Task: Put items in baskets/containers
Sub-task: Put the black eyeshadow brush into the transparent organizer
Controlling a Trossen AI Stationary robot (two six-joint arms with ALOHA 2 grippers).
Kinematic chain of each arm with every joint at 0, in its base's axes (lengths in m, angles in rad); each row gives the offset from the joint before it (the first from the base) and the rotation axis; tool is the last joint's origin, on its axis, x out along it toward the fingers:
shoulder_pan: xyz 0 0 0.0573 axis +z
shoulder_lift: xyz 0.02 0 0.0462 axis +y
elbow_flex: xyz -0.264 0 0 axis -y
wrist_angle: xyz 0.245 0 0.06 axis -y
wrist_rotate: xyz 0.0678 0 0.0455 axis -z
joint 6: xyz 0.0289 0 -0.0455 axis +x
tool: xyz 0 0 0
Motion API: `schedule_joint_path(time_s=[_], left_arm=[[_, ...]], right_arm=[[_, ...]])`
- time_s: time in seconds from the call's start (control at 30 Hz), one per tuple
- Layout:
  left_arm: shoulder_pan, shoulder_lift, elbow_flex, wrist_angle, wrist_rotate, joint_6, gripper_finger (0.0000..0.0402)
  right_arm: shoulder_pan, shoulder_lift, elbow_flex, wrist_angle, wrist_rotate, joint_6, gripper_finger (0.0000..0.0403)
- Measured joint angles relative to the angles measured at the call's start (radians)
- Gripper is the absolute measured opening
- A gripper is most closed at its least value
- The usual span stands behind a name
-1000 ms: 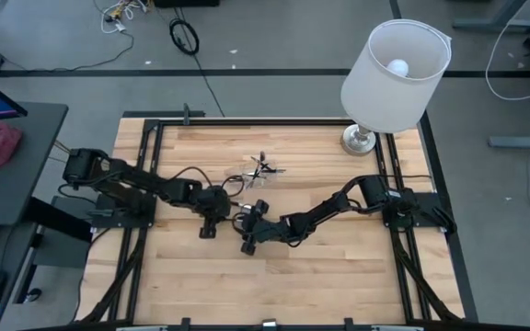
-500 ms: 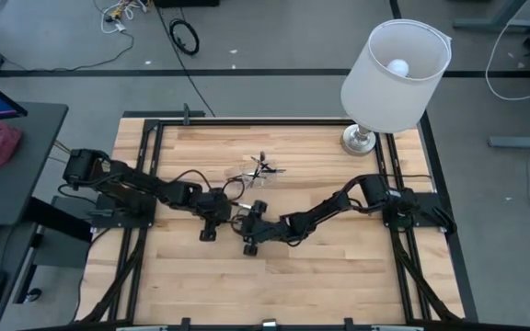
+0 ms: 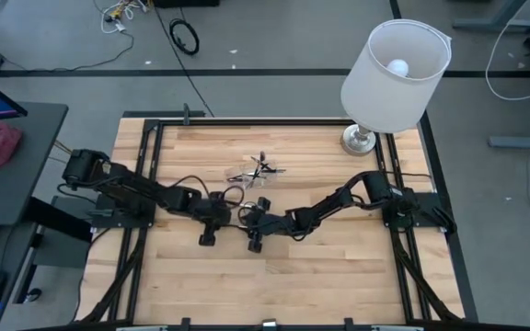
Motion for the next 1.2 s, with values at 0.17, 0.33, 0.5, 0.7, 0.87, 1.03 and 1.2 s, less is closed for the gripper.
schedule_joint_path(time_s=[0.17,0.33,0.5,0.7,0.87,1.03,1.2], left_arm=[[-0.012,-0.038,-0.004,0.034,-0.037,0.007,0.001],[-0.015,-0.071,-0.005,0.039,-0.025,0.0,0.0012],[-0.033,-0.073,-0.002,0.05,-0.026,0.0,0.0002],[-0.06,-0.074,-0.001,0.052,-0.045,-0.011,0.0003],[-0.063,-0.075,0.0,0.052,-0.05,-0.027,0.0004],[-0.062,-0.076,0.001,0.051,-0.052,-0.037,0.0008],[-0.093,-0.09,0.022,0.029,-0.052,-0.107,0.0003]], right_arm=[[0.0,0.001,-0.01,0.031,-0.041,-0.015,0.0133],[0.0,0.003,-0.012,0.049,-0.066,-0.05,0.0103],[0.001,0.003,-0.012,0.055,-0.078,-0.049,0.0064],[0.002,0.005,-0.014,0.065,-0.085,-0.053,0.0023],[0.003,0.004,-0.014,0.065,-0.083,-0.053,0.0009],[0.004,-0.006,-0.014,0.063,-0.07,-0.058,0.0009],[0.004,-0.049,-0.018,0.034,-0.069,-0.089,0.0008]])
